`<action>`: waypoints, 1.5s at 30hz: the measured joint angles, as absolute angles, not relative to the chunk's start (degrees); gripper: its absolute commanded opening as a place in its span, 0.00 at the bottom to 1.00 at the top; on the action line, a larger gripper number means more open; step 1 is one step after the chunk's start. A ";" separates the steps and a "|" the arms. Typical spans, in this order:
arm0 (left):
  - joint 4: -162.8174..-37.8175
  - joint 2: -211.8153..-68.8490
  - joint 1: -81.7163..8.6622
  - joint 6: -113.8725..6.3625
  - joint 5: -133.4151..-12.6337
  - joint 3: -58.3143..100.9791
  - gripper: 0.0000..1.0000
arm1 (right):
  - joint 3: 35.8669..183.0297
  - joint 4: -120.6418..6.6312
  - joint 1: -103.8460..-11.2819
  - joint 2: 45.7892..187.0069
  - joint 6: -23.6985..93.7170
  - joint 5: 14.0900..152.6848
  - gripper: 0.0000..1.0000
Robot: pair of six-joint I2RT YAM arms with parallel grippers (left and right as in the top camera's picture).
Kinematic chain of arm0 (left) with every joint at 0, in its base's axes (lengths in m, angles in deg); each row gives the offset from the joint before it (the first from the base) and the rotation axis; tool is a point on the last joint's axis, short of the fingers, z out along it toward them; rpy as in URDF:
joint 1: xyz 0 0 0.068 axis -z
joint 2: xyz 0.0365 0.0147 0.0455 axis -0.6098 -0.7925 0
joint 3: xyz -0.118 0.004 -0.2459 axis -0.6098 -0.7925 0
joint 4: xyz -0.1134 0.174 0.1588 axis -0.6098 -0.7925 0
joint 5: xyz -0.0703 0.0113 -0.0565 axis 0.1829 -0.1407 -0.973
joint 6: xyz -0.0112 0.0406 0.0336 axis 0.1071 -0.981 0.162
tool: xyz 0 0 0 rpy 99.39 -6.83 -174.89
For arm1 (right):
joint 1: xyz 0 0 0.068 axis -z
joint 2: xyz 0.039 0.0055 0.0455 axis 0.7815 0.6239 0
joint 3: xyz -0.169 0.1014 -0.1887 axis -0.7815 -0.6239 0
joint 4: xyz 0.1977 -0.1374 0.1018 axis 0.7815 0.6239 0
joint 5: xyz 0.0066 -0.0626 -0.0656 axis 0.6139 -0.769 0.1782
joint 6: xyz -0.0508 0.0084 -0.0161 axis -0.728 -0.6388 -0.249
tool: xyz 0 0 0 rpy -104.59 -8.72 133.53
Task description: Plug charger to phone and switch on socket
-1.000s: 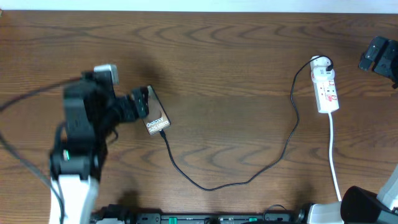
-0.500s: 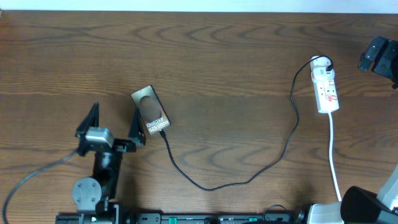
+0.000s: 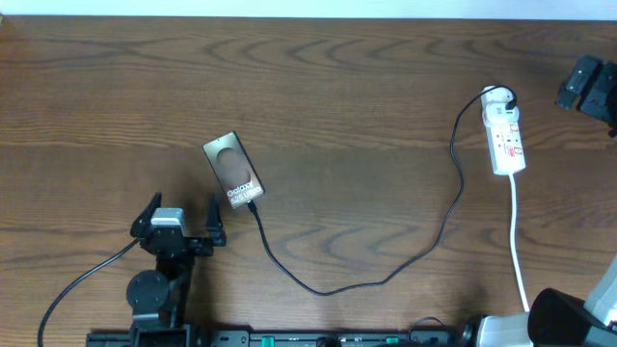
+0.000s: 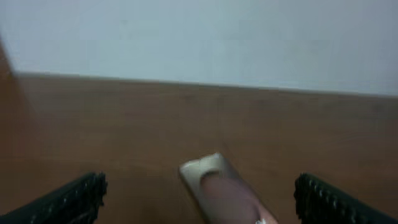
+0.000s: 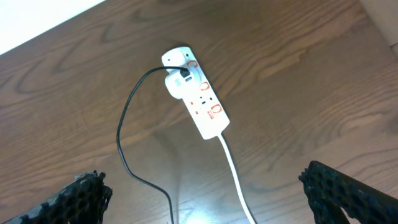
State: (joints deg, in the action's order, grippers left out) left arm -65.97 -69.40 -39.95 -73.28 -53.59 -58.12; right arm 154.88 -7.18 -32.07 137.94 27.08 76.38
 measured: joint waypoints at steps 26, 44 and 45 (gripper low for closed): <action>-67.83 -69.26 -40.10 -68.56 -48.44 -57.48 0.98 | 154.88 -7.18 -32.07 137.94 27.08 76.38 0.99; -67.83 -69.26 -40.10 -68.56 -48.44 -57.48 0.98 | 154.86 -8.32 -32.07 137.87 27.01 75.55 0.99; -67.81 -69.26 -40.10 -68.56 -48.44 -57.48 0.98 | 154.75 -8.82 -32.07 137.76 27.01 75.57 0.99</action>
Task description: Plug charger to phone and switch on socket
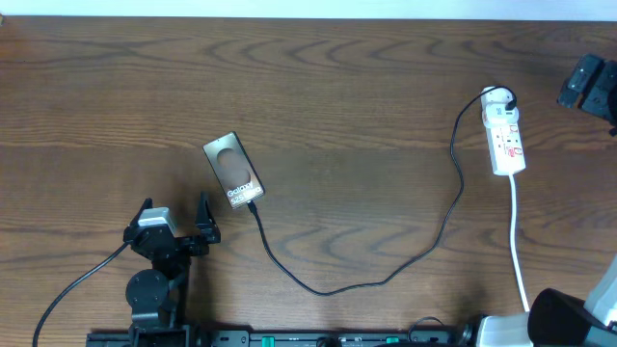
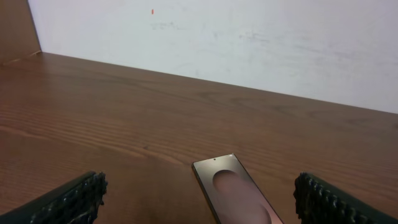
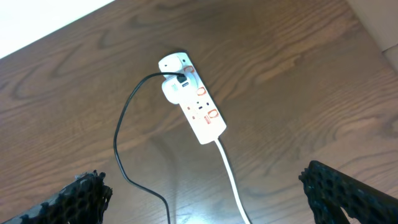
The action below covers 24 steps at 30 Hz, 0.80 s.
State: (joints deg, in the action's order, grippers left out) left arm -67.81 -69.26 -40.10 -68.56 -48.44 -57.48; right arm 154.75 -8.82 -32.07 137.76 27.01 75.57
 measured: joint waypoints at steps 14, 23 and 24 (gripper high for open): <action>-68.02 -69.29 -40.10 -68.52 -48.24 -57.33 0.98 | 105.74 -66.63 -45.73 107.21 29.61 76.54 0.99; -68.05 -69.29 -40.10 -68.17 -48.24 -57.33 0.98 | 63.54 -99.64 -50.58 86.55 29.89 76.93 0.99; -68.07 -69.29 -40.10 -68.15 -48.22 -57.33 0.98 | 59.87 -101.69 -50.67 84.30 29.89 76.86 0.99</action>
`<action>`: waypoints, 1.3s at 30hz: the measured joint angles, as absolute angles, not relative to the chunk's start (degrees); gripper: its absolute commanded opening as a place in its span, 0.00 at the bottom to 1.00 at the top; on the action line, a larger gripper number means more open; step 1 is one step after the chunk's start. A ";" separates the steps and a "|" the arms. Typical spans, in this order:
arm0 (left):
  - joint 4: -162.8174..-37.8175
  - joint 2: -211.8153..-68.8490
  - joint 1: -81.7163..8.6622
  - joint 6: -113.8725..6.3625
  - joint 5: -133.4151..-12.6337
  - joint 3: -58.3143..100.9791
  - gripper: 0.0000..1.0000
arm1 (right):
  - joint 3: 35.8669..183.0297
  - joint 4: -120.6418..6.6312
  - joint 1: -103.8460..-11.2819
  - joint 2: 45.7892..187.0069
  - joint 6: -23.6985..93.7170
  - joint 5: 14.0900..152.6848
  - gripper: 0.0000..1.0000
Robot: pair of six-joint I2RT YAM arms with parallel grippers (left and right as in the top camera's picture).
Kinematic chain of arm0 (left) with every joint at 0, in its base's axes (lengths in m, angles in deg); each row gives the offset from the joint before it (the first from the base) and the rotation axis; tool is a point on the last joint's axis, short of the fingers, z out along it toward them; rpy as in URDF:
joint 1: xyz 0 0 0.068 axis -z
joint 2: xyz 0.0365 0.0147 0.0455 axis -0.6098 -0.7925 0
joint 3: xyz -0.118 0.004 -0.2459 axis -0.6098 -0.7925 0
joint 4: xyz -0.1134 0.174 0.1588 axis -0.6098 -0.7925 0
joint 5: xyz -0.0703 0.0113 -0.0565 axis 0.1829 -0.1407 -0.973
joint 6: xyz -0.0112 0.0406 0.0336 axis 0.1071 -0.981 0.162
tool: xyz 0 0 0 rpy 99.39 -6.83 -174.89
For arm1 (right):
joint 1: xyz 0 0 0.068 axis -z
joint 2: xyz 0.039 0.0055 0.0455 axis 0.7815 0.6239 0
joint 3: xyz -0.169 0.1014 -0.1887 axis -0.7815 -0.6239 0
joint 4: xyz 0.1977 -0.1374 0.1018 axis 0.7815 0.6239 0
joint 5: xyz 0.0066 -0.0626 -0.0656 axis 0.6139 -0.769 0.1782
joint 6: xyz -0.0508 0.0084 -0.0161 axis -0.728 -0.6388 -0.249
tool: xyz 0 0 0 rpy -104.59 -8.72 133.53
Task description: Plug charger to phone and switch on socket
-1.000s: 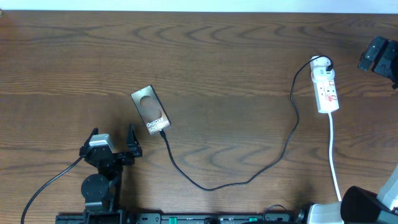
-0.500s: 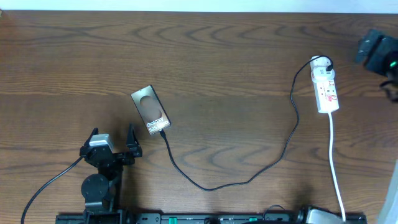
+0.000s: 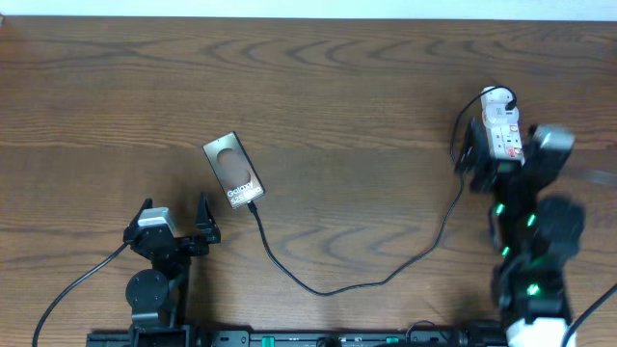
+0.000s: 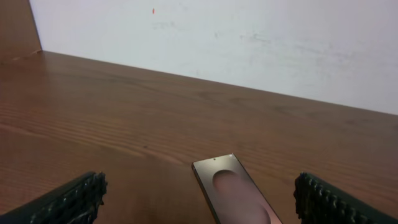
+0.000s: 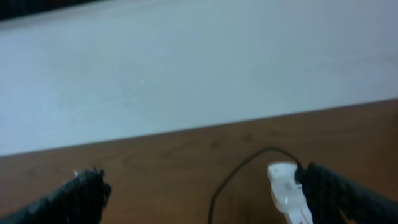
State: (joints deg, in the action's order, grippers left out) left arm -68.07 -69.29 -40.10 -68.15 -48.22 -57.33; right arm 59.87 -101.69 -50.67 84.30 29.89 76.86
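The phone (image 3: 233, 171) lies flat at the table's left, and its near end meets the black charger cable (image 3: 386, 280). That cable runs right to a white adapter (image 3: 494, 96) in the white power strip (image 3: 501, 123). My left gripper (image 3: 174, 224) stands open just short of the phone (image 4: 239, 196), with its fingers (image 4: 68, 202) either side of the view. My right gripper (image 3: 509, 152) hangs open over the near end of the strip. In the right wrist view the strip (image 5: 286, 190) lies just inside the right finger (image 5: 348, 193).
The strip's white lead runs toward the table's near edge, hidden under my right arm (image 3: 530, 241). A pale wall (image 4: 217, 37) stands behind the brown wooden table (image 3: 337, 77).
My right gripper has come from the far right edge, high above the table, down to the power strip; its camera now looks level along the table. The left gripper and phone have not moved.
At first my left gripper stood open close to the phone's near end, and the right one looked down on the strip from high up. Then the left had drawn back a little. Now the right gripper is low over the strip, still open.
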 measured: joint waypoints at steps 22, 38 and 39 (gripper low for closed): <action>-68.05 -69.31 -40.10 -67.71 -48.22 -57.33 0.98 | 35.93 -85.76 -50.80 47.54 21.17 75.95 0.99; -68.05 -69.31 -40.10 -67.71 -48.22 -57.33 0.98 | 35.93 -85.71 -50.41 46.34 11.99 75.73 0.99; -68.05 -69.31 -40.10 -67.71 -48.22 -57.33 0.98 | 35.93 -85.71 -50.38 46.34 11.80 75.73 0.99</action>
